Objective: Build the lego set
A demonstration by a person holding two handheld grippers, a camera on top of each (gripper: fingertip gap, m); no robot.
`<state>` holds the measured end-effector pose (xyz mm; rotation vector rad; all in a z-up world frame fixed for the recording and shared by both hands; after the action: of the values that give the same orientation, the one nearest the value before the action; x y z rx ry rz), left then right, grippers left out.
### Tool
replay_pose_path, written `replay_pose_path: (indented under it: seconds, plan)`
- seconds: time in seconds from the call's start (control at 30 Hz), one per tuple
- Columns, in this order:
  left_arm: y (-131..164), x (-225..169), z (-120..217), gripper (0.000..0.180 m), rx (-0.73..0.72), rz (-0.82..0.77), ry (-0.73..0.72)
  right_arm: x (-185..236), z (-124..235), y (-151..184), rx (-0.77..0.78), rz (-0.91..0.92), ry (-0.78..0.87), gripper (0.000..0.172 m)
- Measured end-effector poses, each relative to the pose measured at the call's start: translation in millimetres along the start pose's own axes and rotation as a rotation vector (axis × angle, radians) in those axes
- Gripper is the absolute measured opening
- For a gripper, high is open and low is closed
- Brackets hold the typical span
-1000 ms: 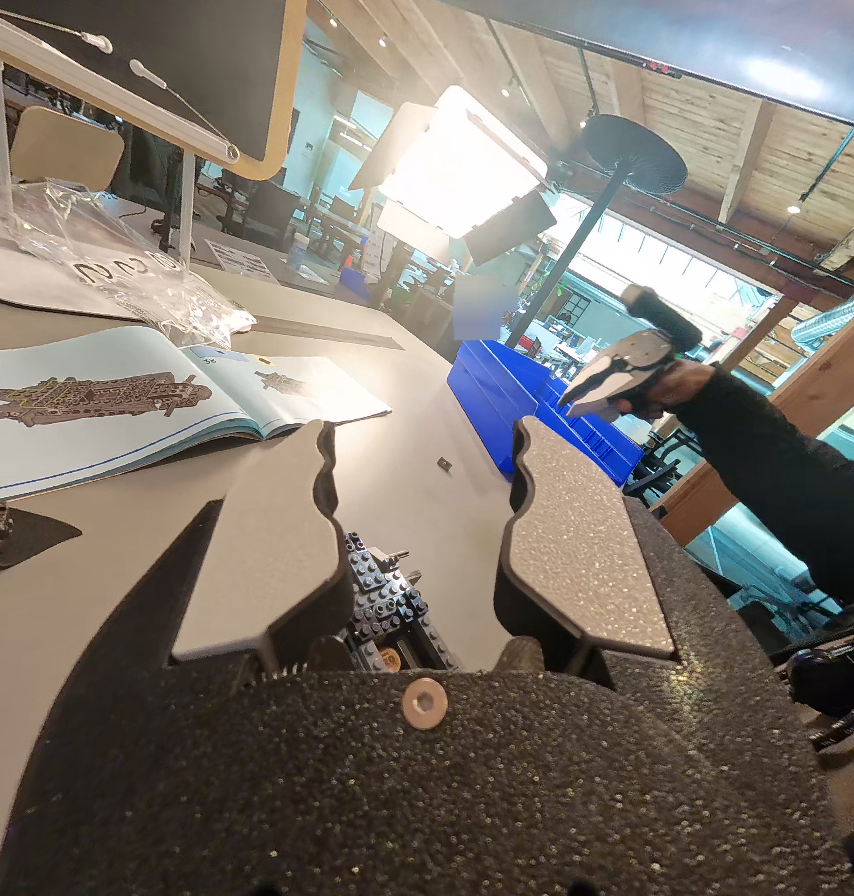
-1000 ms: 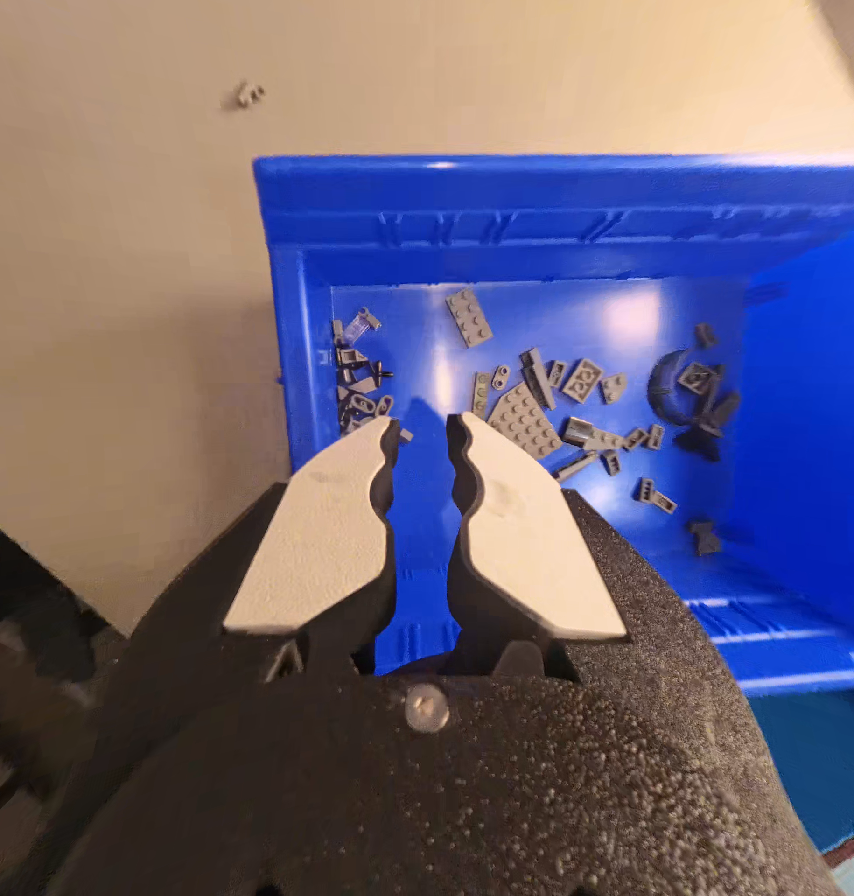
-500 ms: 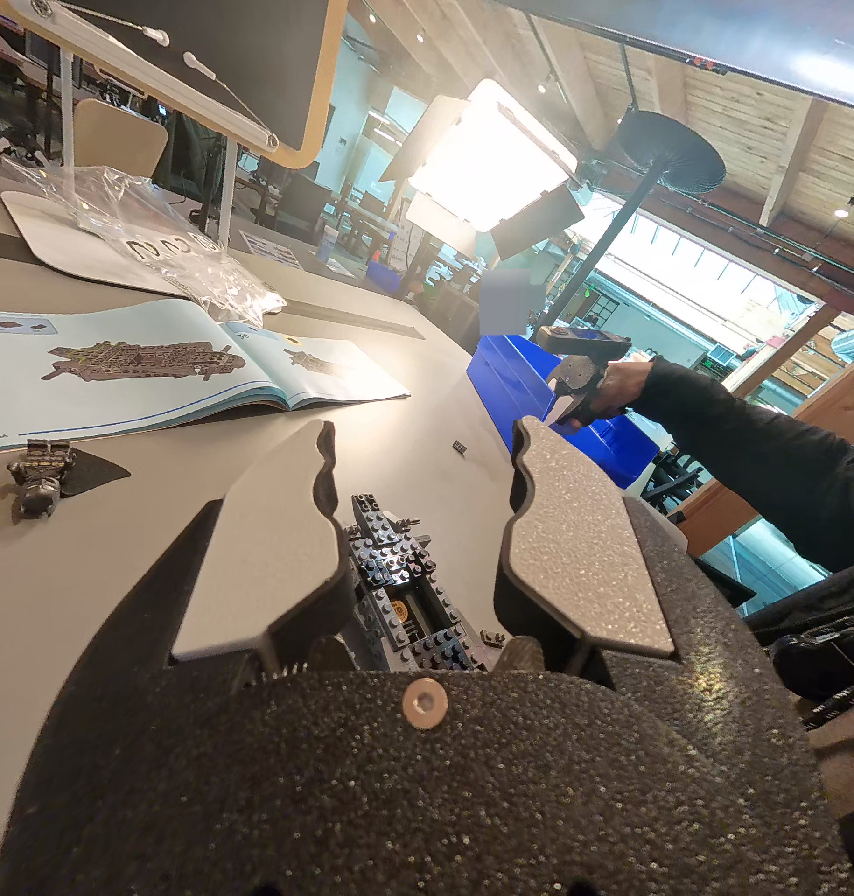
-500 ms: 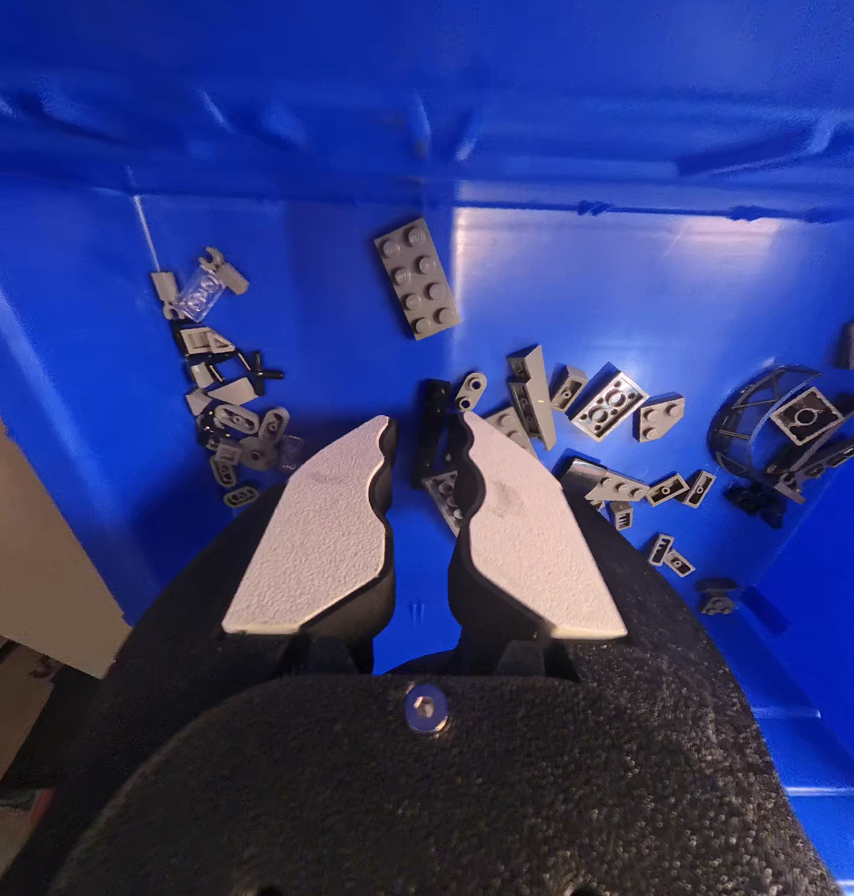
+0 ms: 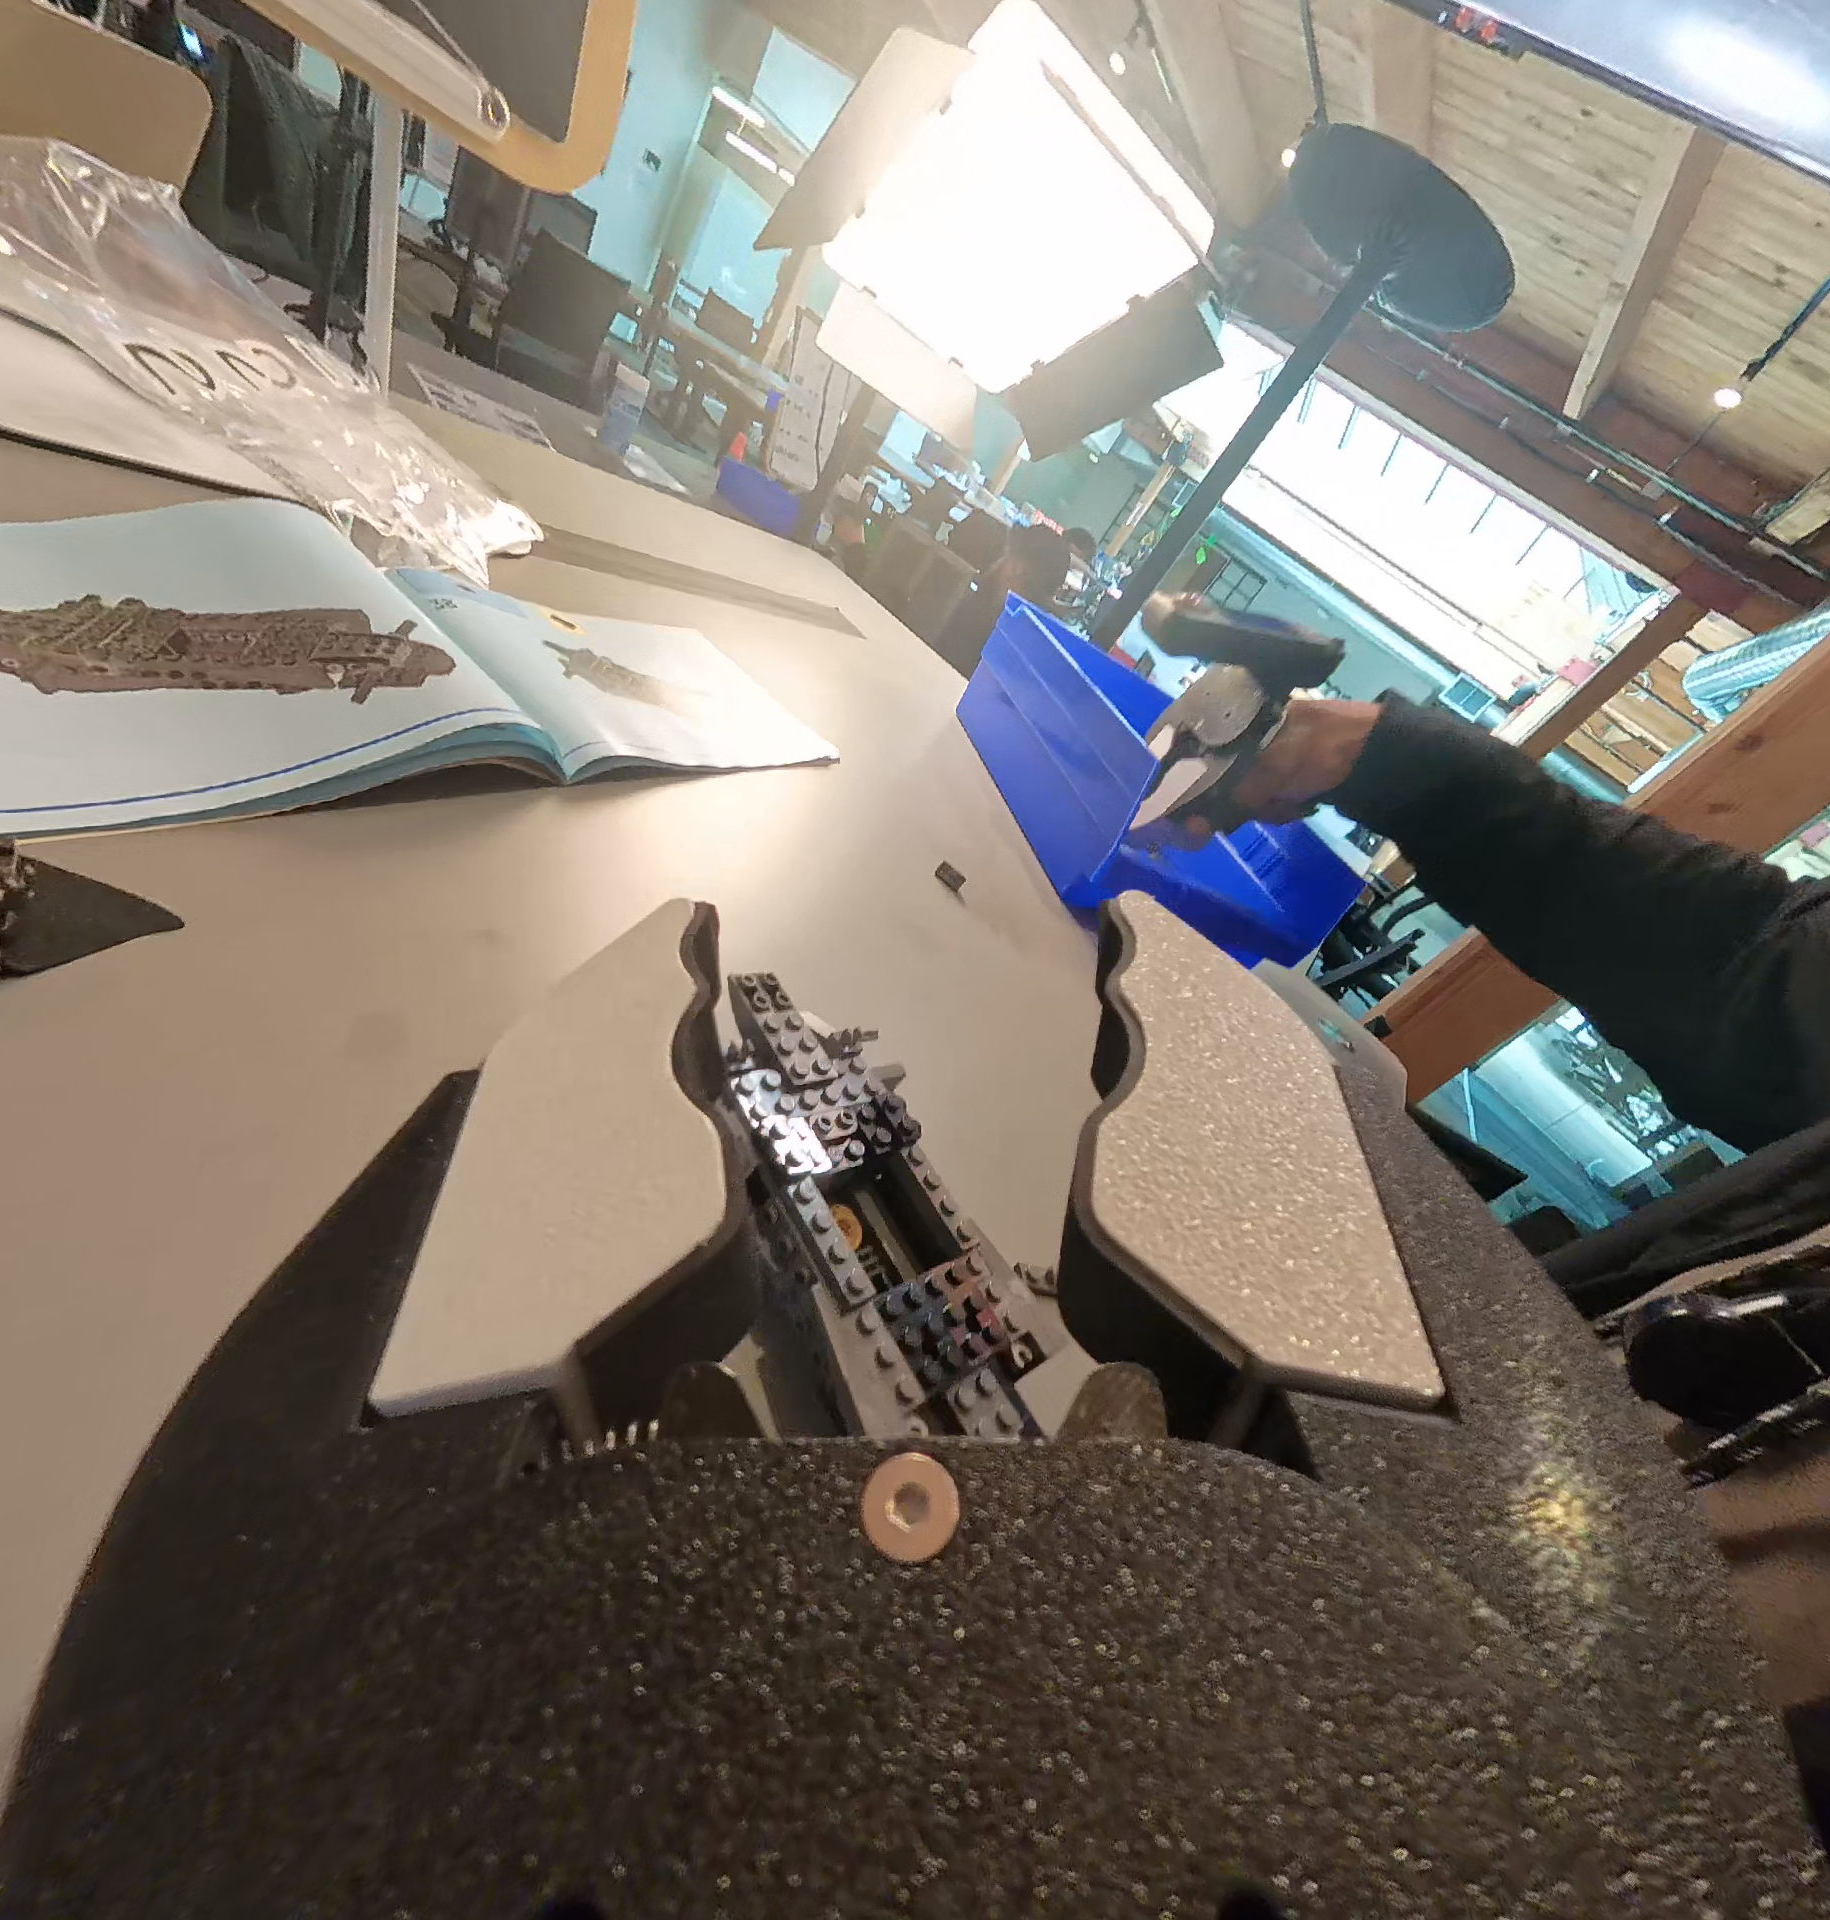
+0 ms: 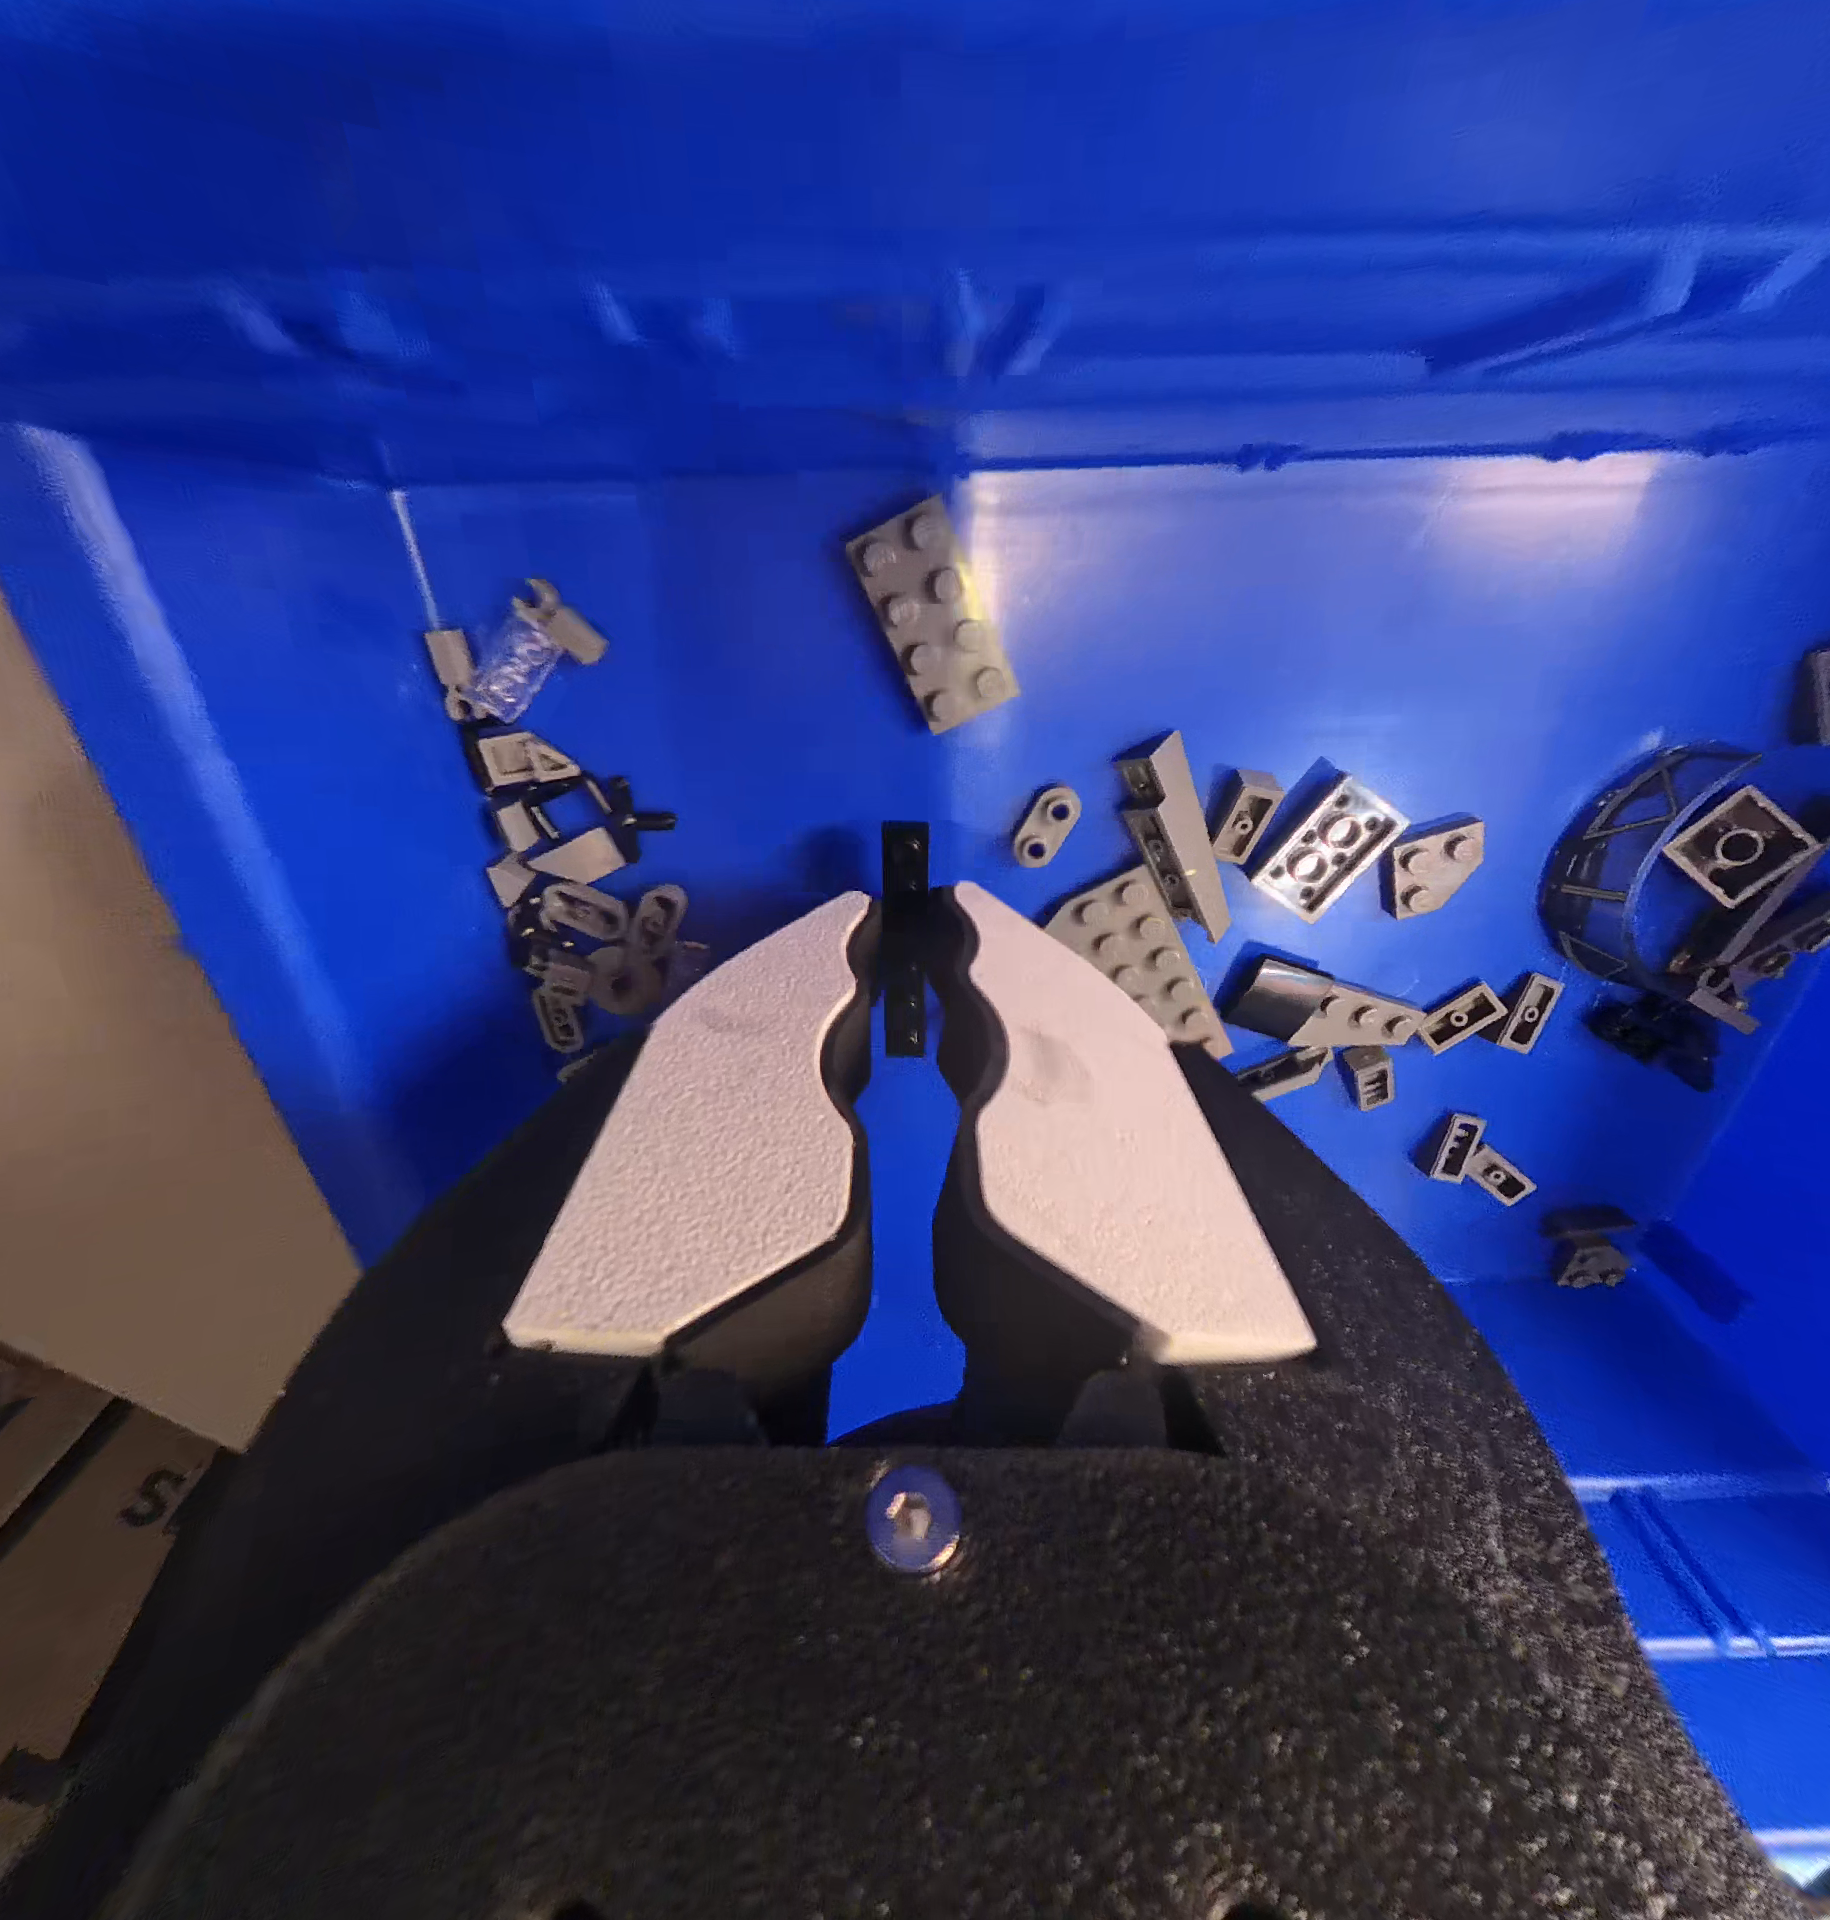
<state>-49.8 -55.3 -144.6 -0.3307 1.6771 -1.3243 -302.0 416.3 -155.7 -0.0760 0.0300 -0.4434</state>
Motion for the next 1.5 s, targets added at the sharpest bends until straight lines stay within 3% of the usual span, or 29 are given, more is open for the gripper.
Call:
replay_pose_path:
  seconds: [0.2, 0.4, 0.83, 1.1, 1.5]
  plan:
    - [12.6, 4.1, 13.9, 0.070, 0.137, -0.020, -0.020, 47.9, 71.1, -19.6, -0.158, 0.063, 0.043, 0.007]
    - [16.5, 5.2, 19.6, 0.070, 0.171, -0.009, 0.027, 127.0, 107.7, -76.7, -0.363, 0.188, -0.031, 0.007]
    - [15.4, 8.3, 25.5, 0.070, 0.139, 0.050, 0.120, 257.4, 55.1, -195.9, -0.639, 0.245, -0.384, 0.008]
    - [14.0, 11.9, 27.6, 0.070, 0.116, 0.096, 0.171, 281.6, 26.7, -221.8, -0.535, 0.292, -0.409, 0.008]
    - [13.0, 12.6, 30.6, 0.070, 0.092, 0.109, 0.201, 296.4, -5.4, -246.5, -0.401, 0.374, -0.307, 0.008]
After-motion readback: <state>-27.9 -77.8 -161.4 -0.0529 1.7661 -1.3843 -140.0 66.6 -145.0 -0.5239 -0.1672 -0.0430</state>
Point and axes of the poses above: each gripper's, where its closed fingertips meet, z back along the fingers, y out of its underside, x = y × z across the jaws, the point moved 9 cm from there along z, back along the fingers, and after that the axes turned 2 degrees about -z, right-handed, at the moved point
